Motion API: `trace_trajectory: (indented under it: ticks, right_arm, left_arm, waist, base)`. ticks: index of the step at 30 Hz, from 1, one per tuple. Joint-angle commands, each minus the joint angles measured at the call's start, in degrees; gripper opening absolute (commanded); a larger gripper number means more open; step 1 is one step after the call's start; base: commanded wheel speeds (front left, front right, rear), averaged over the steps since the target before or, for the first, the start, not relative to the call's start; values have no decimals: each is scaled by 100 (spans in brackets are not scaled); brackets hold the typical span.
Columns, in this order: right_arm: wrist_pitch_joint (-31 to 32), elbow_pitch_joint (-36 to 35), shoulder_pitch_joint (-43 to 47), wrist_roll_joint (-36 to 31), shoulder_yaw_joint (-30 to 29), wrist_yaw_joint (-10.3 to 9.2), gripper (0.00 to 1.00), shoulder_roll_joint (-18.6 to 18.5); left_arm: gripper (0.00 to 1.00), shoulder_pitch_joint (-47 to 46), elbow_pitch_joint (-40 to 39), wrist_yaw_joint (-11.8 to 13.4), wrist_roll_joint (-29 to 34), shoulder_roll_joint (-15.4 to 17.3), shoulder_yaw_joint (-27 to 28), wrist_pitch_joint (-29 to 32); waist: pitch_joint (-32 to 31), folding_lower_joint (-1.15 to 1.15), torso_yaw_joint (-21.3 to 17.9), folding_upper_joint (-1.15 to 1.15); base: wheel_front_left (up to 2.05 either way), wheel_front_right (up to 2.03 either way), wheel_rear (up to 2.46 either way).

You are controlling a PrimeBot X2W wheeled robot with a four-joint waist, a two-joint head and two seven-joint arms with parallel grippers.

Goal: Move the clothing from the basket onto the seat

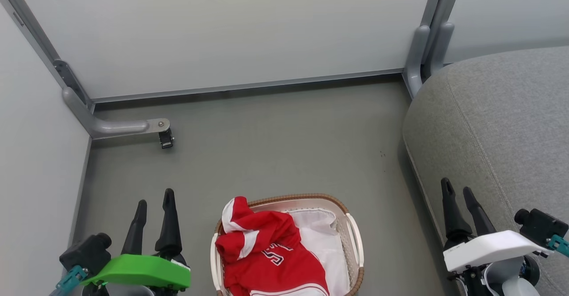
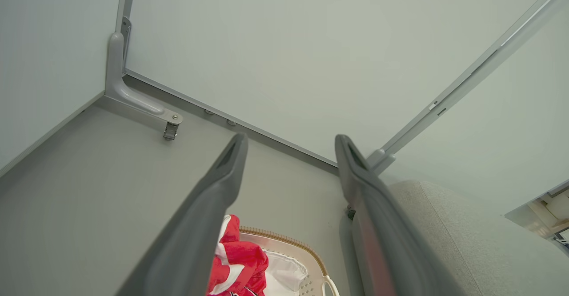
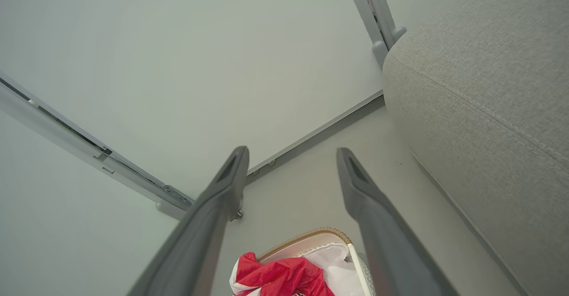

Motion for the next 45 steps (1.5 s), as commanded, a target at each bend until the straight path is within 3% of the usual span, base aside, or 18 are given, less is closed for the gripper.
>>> trace_trajectory:
  ticks: [1, 45]
  right_arm:
    - [-54, -37, 39, -204, 28, 3, 100, -37]
    - [-650, 61, 198, -2837, 263, 3, 100, -61]
  left_arm:
    - [100, 40, -39, 48, 186, 38, -12, -57]
    - [100, 290, 415, 237, 2125, 54, -339, -648]
  waist:
    - [-2, 0, 3, 0]
    - [-21, 0, 65, 0]
  base:
    - [0, 0, 0]
    - [0, 0, 0]
